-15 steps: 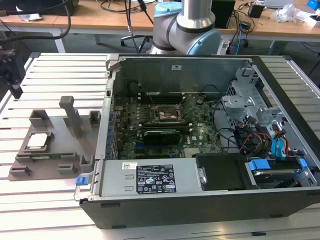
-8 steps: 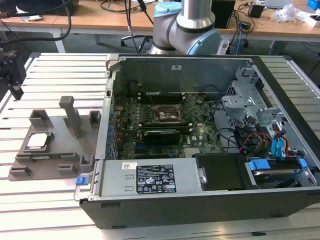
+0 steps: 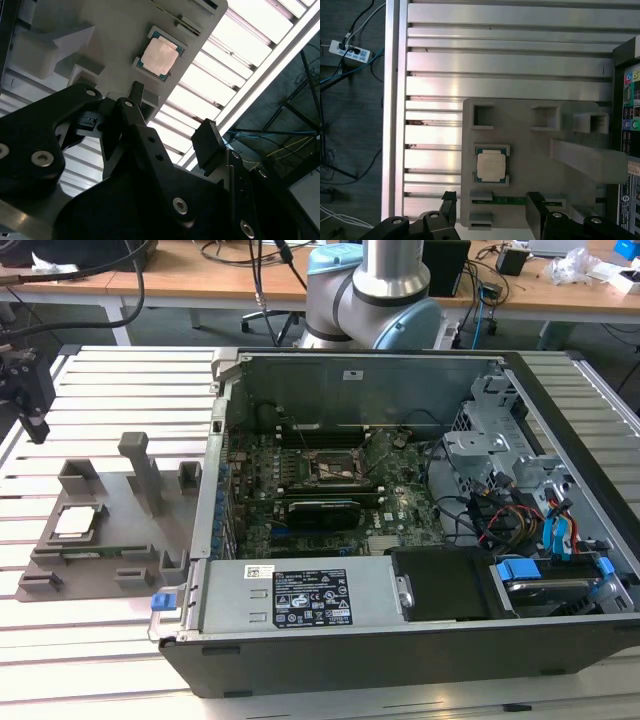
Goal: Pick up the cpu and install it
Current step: 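Pick up the cpu and move it towards the insertion slot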
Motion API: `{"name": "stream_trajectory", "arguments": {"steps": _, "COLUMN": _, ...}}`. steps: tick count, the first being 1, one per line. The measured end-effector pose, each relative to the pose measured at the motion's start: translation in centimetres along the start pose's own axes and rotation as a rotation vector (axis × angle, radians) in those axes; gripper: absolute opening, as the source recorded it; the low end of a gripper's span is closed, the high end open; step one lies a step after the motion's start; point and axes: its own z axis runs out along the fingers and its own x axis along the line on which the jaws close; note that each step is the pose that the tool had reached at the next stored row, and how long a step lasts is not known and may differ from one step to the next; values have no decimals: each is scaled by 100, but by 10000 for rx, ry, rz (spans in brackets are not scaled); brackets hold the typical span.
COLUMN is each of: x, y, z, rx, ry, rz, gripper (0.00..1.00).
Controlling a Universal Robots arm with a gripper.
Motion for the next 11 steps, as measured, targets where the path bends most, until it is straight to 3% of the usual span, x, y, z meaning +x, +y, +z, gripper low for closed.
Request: {"name": "stream_trajectory", "arguments": {"steps": 11, "x": -1, "y": 1, "z": 76, "rx": -1, "ry": 0, "rz": 0, "gripper": 66}}
